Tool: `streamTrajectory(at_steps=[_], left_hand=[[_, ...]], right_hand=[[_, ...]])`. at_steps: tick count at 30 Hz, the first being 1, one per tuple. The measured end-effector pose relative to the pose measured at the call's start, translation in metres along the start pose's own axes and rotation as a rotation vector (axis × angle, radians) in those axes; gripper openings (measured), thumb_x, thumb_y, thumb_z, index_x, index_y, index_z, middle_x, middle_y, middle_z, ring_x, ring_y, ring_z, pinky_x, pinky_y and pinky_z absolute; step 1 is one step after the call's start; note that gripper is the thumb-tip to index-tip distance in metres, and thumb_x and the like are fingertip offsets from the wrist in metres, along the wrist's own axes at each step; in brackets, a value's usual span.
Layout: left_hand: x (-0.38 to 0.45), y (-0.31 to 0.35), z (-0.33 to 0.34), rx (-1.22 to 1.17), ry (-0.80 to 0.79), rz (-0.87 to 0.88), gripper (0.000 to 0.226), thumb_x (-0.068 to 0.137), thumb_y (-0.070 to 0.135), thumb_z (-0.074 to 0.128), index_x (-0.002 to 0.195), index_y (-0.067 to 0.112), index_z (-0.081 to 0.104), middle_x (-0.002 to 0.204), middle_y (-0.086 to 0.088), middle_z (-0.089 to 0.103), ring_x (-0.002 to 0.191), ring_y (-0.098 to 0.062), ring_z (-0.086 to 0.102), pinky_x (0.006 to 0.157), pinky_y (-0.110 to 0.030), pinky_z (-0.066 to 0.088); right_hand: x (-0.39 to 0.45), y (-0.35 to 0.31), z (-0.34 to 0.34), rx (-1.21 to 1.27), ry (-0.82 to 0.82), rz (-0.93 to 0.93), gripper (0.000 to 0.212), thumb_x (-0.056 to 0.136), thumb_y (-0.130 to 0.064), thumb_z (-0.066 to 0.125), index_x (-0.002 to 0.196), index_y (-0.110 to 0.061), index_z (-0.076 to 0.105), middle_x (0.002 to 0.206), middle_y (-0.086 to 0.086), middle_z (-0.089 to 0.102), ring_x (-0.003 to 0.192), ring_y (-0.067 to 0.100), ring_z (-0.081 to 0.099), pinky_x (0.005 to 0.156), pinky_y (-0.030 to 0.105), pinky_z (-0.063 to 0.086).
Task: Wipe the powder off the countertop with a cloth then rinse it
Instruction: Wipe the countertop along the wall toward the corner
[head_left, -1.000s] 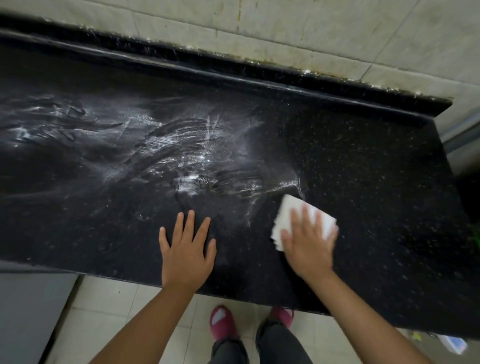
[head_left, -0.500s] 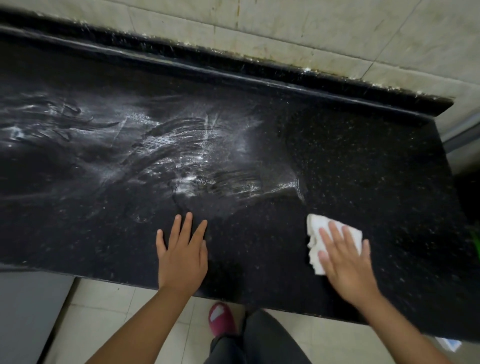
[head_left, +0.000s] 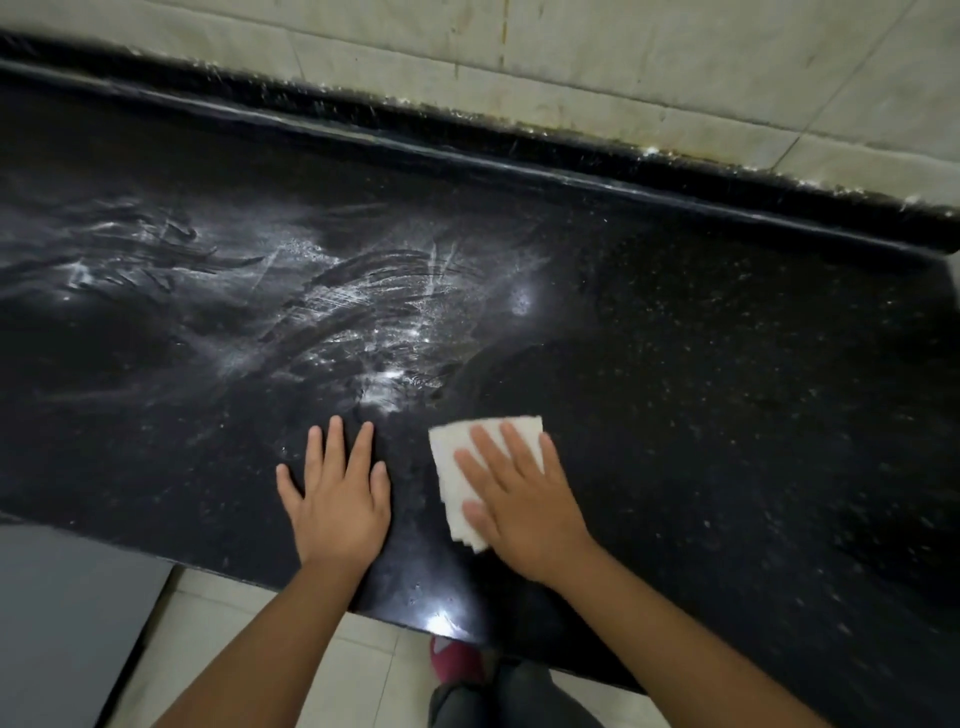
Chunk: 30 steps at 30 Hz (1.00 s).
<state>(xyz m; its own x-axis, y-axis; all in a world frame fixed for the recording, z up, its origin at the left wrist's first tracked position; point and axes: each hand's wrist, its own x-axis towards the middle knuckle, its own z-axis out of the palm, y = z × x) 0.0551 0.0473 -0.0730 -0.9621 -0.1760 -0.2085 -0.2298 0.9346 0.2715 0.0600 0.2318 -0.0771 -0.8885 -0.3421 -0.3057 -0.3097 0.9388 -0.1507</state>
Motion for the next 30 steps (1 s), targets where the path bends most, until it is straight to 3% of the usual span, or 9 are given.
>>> streamTrajectory(at_steps=[5,8,10,18,20,22,24,26,30], left_hand=[[-0.001,0.001,0.005,0.014,0.027,-0.011,0.066,0.084,0.046,0.007,0.144,0.026,0.024,0.155,-0.001,0.011,0.143,-0.017,0.0,0.111,-0.047,-0.006],[-0.002,0.0,0.007,-0.006,0.059,-0.018,0.08,0.075,0.053,-0.005,0.143,0.026,0.028,0.154,-0.001,0.015,0.143,-0.017,0.003,0.111,-0.047,-0.005],[-0.001,0.001,0.006,-0.015,0.073,-0.025,0.083,0.073,0.054,-0.006,0.142,0.026,0.031,0.153,-0.001,0.017,0.143,-0.016,0.004,0.112,-0.047,-0.005],[0.001,0.001,0.005,-0.036,0.097,-0.042,0.08,0.074,0.053,-0.002,0.14,0.026,0.035,0.152,0.0,0.021,0.142,-0.015,0.008,0.112,-0.045,-0.004],[0.002,0.001,0.006,-0.037,0.102,-0.042,0.079,0.075,0.053,0.0,0.139,0.025,0.037,0.152,-0.001,0.022,0.141,-0.014,0.009,0.112,-0.045,-0.004],[0.002,0.001,0.006,-0.035,0.102,-0.04,0.079,0.075,0.053,0.001,0.139,0.025,0.037,0.152,-0.001,0.023,0.141,-0.015,0.01,0.112,-0.045,-0.004],[0.001,0.0,0.007,-0.031,0.109,-0.039,0.078,0.076,0.052,0.002,0.138,0.024,0.039,0.151,-0.002,0.024,0.141,-0.016,0.011,0.112,-0.046,-0.002],[0.002,0.0,0.008,-0.029,0.119,-0.037,0.075,0.077,0.051,0.005,0.137,0.023,0.041,0.15,-0.004,0.027,0.141,-0.018,0.015,0.112,-0.048,0.0],[0.002,0.001,0.008,-0.024,0.104,-0.043,0.077,0.076,0.052,0.003,0.139,0.025,0.038,0.151,-0.002,0.024,0.142,-0.017,0.012,0.112,-0.047,-0.001]], right_hand=[[-0.069,0.084,-0.001,-0.031,-0.012,0.211,0.057,0.097,-0.049,-0.001,0.138,-0.028,0.032,0.145,-0.005,0.033,0.131,0.017,0.029,0.11,0.041,0.005],[-0.043,0.131,-0.023,0.037,0.029,0.526,0.055,0.096,-0.05,0.007,0.147,-0.031,0.001,0.156,-0.008,-0.002,0.143,0.014,-0.003,0.114,0.048,0.002],[-0.001,0.133,-0.04,0.105,0.055,0.687,0.053,0.099,-0.04,0.016,0.148,-0.028,0.001,0.157,-0.005,-0.005,0.144,0.021,-0.006,0.114,0.052,0.0],[0.083,0.011,-0.04,0.042,-0.043,0.129,0.06,0.092,-0.051,0.002,0.148,-0.03,0.002,0.157,-0.003,-0.01,0.144,0.023,-0.012,0.111,0.052,-0.011],[0.056,-0.003,-0.026,-0.038,-0.001,-0.025,0.072,0.081,-0.051,0.001,0.146,-0.029,0.023,0.156,-0.001,0.014,0.144,0.026,0.01,0.113,0.048,-0.006],[0.019,0.001,-0.009,-0.06,0.011,-0.12,0.056,0.083,-0.048,0.024,0.132,-0.029,0.043,0.141,-0.001,0.047,0.131,0.027,0.035,0.11,0.047,0.005],[-0.017,0.022,0.004,-0.084,-0.042,-0.164,0.046,0.086,-0.049,0.03,0.128,-0.032,0.042,0.138,-0.004,0.047,0.13,0.024,0.033,0.11,0.044,0.003],[-0.043,0.06,0.007,-0.114,-0.01,-0.163,0.044,0.095,-0.051,0.016,0.127,-0.034,0.04,0.139,-0.007,0.038,0.14,0.018,0.016,0.11,0.042,0.003],[-0.028,0.11,-0.023,-0.093,-0.005,0.195,0.071,0.09,-0.057,-0.005,0.138,-0.026,0.038,0.149,-0.001,0.032,0.139,0.021,0.017,0.102,0.062,0.027]])
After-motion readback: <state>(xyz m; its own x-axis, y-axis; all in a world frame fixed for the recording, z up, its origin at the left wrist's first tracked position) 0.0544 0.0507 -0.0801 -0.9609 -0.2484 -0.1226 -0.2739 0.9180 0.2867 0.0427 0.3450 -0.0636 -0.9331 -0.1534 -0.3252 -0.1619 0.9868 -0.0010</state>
